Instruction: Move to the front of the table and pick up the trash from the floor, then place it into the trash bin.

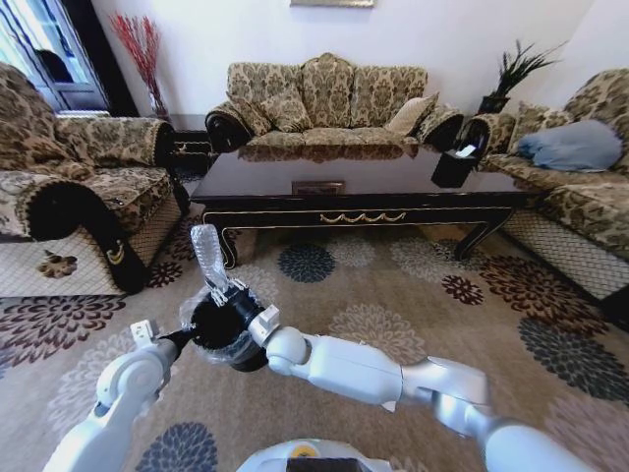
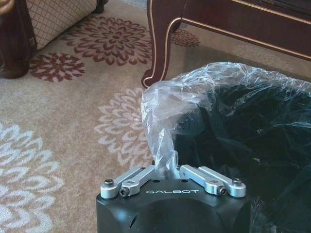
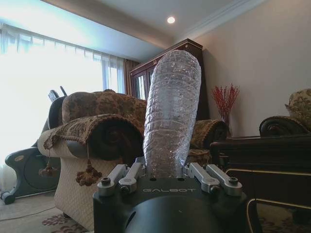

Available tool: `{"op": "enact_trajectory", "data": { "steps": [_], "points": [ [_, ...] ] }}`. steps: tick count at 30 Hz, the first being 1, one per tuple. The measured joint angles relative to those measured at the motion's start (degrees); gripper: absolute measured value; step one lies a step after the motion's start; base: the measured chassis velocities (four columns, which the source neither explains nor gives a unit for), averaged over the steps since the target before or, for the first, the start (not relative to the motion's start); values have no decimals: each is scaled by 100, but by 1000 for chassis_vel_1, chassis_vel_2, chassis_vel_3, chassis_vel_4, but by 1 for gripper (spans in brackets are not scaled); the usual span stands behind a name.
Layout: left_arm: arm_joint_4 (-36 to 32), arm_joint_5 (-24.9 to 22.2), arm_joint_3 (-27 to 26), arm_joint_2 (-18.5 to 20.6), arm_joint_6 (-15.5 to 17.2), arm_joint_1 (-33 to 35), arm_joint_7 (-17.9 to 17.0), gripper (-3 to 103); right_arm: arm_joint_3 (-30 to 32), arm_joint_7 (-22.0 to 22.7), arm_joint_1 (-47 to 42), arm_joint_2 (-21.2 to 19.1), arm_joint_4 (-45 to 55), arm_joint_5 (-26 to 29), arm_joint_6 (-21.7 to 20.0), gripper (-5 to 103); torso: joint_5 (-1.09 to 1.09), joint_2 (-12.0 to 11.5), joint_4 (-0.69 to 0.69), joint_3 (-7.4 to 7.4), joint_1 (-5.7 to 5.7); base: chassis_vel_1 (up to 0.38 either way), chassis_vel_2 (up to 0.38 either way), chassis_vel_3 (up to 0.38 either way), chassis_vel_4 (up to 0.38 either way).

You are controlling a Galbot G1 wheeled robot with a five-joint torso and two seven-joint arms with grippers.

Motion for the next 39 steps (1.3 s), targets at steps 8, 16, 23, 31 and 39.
{"op": "enact_trajectory", "data": {
  "steps": [8, 16, 23, 31, 39],
  "points": [
    [-65, 32, -38, -13, -5, 73, -4, 2, 40, 5, -74, -88, -44, -234, 434, 60, 1, 0, 1, 0, 0, 0, 0, 0, 0],
    [-103, 51, -90, -2, -8, 132, -9, 2, 125, 15, -102, -195, 96, -110, 504, 82, 1, 0, 1, 0, 0, 0, 0, 0, 0],
    [-152, 70, -118, -28, -10, 166, -13, 2, 190, 86, -130, -295, 273, -75, 433, 100, 1, 0, 1, 0, 0, 0, 0, 0, 0],
    [-366, 8, -388, 32, -10, 265, -44, 2, 853, 615, -50, -1189, 813, 353, -422, 100, 2, 0, 1, 0, 0, 0, 0, 0, 0],
    [-595, -281, -829, 178, 36, 398, -210, 2, 1504, 1854, -344, -2281, 1326, 1370, -1881, 100, 2, 0, 0, 0, 0, 0, 0, 0, 0]
  ]
}}
